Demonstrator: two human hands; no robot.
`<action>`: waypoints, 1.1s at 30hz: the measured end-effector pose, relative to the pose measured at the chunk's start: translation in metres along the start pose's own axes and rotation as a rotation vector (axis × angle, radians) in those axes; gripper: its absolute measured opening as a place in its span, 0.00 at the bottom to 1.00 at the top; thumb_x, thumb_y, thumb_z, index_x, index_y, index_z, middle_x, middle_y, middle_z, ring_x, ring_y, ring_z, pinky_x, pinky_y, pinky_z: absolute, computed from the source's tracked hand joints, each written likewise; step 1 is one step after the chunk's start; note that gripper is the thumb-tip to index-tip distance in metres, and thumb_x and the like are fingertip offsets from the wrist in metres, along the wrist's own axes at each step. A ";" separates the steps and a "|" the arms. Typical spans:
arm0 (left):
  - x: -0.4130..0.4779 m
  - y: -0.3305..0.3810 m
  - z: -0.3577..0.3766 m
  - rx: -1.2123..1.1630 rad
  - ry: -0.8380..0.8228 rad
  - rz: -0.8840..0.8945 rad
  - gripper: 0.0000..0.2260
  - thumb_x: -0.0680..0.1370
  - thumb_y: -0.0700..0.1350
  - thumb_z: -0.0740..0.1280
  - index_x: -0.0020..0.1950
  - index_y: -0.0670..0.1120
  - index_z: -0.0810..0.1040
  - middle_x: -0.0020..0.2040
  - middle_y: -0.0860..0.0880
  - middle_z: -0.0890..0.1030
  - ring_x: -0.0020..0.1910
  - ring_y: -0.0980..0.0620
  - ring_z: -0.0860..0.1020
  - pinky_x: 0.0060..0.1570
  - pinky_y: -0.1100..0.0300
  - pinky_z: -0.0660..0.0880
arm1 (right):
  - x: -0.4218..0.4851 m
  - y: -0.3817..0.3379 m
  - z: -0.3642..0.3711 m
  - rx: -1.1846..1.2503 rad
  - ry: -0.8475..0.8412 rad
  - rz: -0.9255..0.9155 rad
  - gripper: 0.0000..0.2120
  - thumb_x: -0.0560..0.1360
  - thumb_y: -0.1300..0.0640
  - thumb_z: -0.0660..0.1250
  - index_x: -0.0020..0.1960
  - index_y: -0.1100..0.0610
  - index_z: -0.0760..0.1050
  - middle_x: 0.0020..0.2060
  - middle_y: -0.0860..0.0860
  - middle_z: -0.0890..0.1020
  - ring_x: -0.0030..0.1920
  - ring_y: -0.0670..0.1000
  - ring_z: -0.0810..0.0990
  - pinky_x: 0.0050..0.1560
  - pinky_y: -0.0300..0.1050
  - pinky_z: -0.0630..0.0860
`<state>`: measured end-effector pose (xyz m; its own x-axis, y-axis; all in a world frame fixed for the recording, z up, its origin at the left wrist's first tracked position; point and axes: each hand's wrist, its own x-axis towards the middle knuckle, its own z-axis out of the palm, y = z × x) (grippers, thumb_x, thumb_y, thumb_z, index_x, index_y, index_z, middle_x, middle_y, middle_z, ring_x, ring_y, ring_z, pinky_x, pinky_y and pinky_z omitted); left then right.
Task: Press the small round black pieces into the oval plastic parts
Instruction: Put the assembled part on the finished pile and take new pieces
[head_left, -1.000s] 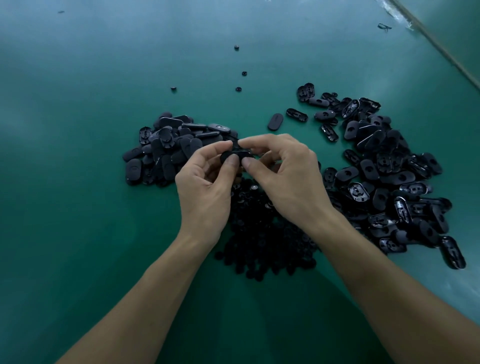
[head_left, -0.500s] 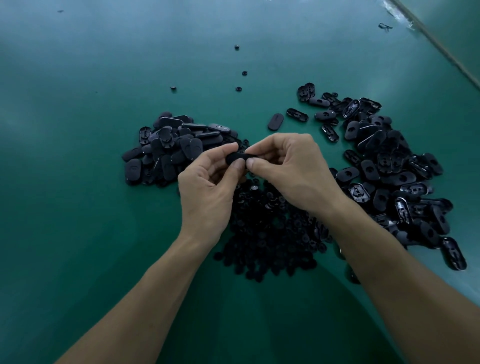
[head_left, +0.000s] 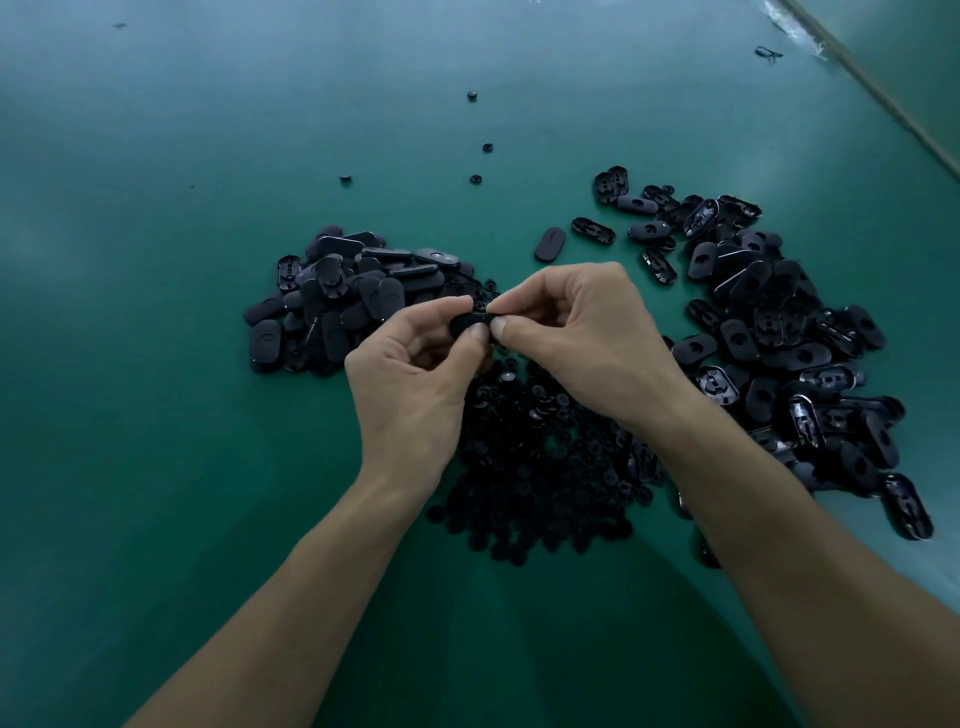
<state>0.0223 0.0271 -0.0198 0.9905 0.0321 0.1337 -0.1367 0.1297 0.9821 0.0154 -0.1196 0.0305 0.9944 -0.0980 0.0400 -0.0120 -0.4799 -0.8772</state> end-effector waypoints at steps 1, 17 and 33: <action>0.000 0.000 0.000 -0.005 0.001 -0.001 0.09 0.75 0.36 0.74 0.50 0.50 0.84 0.38 0.54 0.84 0.39 0.56 0.83 0.44 0.63 0.80 | 0.000 -0.001 -0.001 0.000 -0.011 0.002 0.03 0.73 0.60 0.74 0.46 0.54 0.85 0.36 0.47 0.86 0.38 0.43 0.84 0.44 0.42 0.81; 0.004 0.004 0.001 -0.142 0.137 -0.035 0.09 0.82 0.33 0.65 0.56 0.46 0.78 0.44 0.55 0.81 0.42 0.58 0.81 0.46 0.61 0.80 | 0.030 0.030 -0.042 -0.730 0.181 0.227 0.20 0.81 0.57 0.63 0.73 0.52 0.71 0.68 0.58 0.70 0.68 0.59 0.67 0.70 0.53 0.64; 0.004 0.003 0.000 -0.070 0.182 -0.102 0.36 0.80 0.34 0.68 0.82 0.47 0.53 0.77 0.54 0.60 0.65 0.62 0.76 0.65 0.57 0.76 | 0.024 0.037 -0.045 -0.650 0.339 0.149 0.18 0.81 0.69 0.58 0.65 0.56 0.79 0.57 0.60 0.83 0.55 0.61 0.82 0.59 0.55 0.80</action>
<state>0.0262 0.0281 -0.0160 0.9812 0.1930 0.0013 -0.0426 0.2100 0.9768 0.0344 -0.1789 0.0206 0.8919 -0.4147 0.1805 -0.3080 -0.8491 -0.4291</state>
